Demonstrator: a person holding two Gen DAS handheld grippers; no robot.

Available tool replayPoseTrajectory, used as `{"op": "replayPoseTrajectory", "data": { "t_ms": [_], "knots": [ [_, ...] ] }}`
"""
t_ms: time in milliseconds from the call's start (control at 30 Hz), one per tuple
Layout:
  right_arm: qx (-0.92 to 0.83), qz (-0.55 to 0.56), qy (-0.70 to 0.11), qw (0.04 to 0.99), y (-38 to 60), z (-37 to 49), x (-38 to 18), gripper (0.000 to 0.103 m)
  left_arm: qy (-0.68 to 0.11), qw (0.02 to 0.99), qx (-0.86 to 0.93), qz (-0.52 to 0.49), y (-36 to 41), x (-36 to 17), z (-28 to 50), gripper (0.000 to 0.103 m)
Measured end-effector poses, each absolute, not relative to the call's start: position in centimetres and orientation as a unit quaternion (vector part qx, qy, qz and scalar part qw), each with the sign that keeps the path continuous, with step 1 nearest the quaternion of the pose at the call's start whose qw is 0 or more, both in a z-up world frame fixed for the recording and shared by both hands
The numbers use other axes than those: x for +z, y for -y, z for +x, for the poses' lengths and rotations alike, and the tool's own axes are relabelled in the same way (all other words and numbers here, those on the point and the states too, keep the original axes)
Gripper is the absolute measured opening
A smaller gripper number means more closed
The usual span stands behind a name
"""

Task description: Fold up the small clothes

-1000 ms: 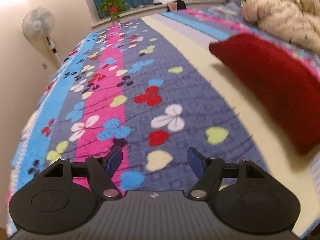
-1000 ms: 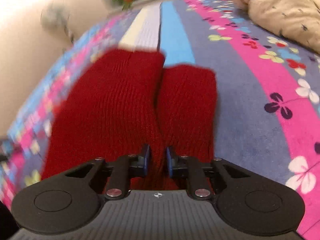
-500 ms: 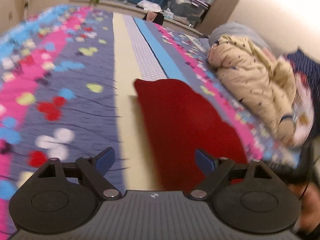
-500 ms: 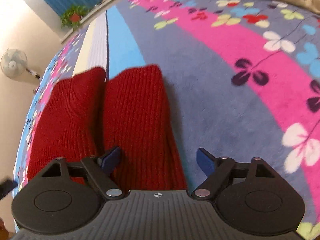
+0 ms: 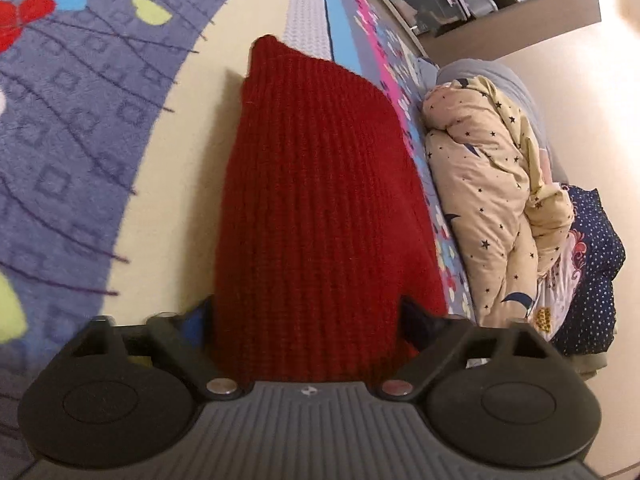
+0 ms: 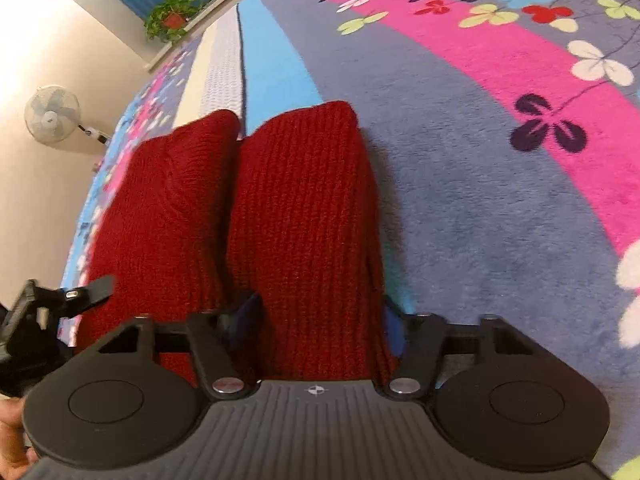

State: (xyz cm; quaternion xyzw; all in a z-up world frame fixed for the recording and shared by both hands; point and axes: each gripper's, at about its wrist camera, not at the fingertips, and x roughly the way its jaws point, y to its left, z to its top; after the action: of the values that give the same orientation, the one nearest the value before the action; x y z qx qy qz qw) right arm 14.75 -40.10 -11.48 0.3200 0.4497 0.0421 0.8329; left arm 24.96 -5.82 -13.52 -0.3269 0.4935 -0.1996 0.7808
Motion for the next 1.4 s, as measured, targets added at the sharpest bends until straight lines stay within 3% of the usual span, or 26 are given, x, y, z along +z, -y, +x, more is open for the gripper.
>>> {"op": "replayPoseTrajectory", "data": {
  "t_ms": [133,200,400,467,600,767,933,1033,1100,1233,1300,1400],
  "knots": [
    [0.04,0.308,-0.434,0.845,39.1,14.9,-10.6,0.043,-0.488,0.796,-0.202,-0.295,6.1,-11.3,25.0,0.07],
    [0.046,0.308,-0.424,0.85,38.5,15.0,-10.2,0.041,-0.482,0.803,-0.203,-0.285,5.6,-10.0,24.8,0.068],
    [0.122,0.29,-0.391,0.865,33.7,16.0,-8.8,0.035,-0.439,0.849,-0.185,-0.227,1.3,-5.0,23.5,0.067],
    [0.157,0.284,-0.377,0.867,31.8,16.3,-8.1,0.022,-0.426,0.861,-0.181,-0.213,-1.1,-3.7,22.8,0.067],
    [0.22,0.252,-0.355,0.873,27.3,16.8,-6.6,0.022,-0.411,0.871,-0.165,-0.211,-6.6,-2.5,21.9,0.067],
    [0.246,0.223,-0.396,0.856,24.0,17.7,-7.9,0.022,-0.428,0.863,-0.14,-0.23,-11.2,-3.9,21.7,0.068],
    [0.235,0.208,-0.419,0.852,23.2,18.1,-8.6,0.022,-0.458,0.853,-0.076,-0.238,-12.9,-7.6,20.8,0.079],
    [0.233,0.198,-0.419,0.855,22.5,17.3,-8.5,0.023,-0.448,0.859,-0.064,-0.239,-13.5,-7.3,19.7,0.081],
    [0.229,0.191,-0.416,0.859,22.5,17.1,-8.2,0.025,-0.423,0.877,-0.058,-0.219,-13.7,-5.4,18.3,0.081],
    [0.195,0.16,-0.4,0.881,22.5,16.0,-7.0,0.045,-0.368,0.912,-0.085,-0.157,-12.8,-1.8,14.4,0.081],
    [0.19,0.151,-0.376,0.894,22.8,15.0,-6.0,0.049,-0.359,0.923,-0.095,-0.095,-11.4,-1.8,12.8,0.079],
    [0.209,0.172,-0.351,0.896,23.3,13.6,-4.9,0.061,-0.438,0.894,-0.091,0.006,-9.0,-5.9,12.7,0.078]
  ]
}}
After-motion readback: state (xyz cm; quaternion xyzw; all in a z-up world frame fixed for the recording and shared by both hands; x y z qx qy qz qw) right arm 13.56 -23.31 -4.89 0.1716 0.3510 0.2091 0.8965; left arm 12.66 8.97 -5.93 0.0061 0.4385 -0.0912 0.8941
